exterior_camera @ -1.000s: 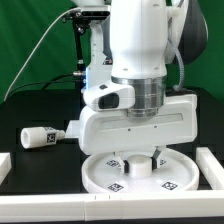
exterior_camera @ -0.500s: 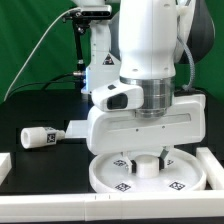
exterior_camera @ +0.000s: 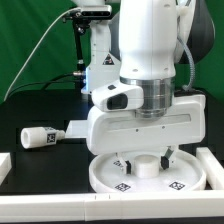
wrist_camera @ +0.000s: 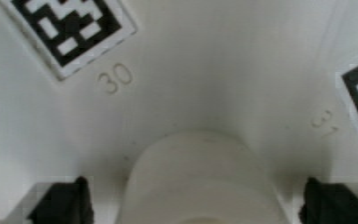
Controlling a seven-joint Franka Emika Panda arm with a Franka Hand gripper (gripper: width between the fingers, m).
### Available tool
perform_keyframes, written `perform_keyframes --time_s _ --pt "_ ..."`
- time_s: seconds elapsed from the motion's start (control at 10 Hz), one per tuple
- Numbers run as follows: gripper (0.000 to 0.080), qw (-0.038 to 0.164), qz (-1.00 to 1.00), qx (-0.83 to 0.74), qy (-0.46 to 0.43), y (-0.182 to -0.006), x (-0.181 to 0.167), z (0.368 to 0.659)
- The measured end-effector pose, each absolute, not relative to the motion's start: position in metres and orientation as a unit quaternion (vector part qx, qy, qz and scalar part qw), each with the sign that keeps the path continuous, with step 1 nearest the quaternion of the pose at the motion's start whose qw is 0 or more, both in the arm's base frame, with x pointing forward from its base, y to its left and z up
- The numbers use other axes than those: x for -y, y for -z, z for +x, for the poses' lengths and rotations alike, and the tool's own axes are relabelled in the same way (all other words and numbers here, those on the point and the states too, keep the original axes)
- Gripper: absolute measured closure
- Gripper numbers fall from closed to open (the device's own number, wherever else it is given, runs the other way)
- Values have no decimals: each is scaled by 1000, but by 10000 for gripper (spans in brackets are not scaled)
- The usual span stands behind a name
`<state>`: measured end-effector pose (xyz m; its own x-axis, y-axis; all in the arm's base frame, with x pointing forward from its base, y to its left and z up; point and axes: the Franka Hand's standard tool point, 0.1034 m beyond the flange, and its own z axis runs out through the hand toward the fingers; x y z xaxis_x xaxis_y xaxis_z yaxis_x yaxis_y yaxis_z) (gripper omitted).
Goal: Assemble round table
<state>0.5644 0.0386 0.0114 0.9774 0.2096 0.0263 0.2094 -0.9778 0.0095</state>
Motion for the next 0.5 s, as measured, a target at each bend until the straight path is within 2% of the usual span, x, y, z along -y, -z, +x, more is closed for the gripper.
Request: perform_keyframes --time_s 0.1,0.3,0.5 --pt "166 0 995 -98 -3 -21 -34 563" --pt "152 -10 998 -65 7 -58 -15 565" --pt "151 -14 999 -47 3 -68 -9 568"
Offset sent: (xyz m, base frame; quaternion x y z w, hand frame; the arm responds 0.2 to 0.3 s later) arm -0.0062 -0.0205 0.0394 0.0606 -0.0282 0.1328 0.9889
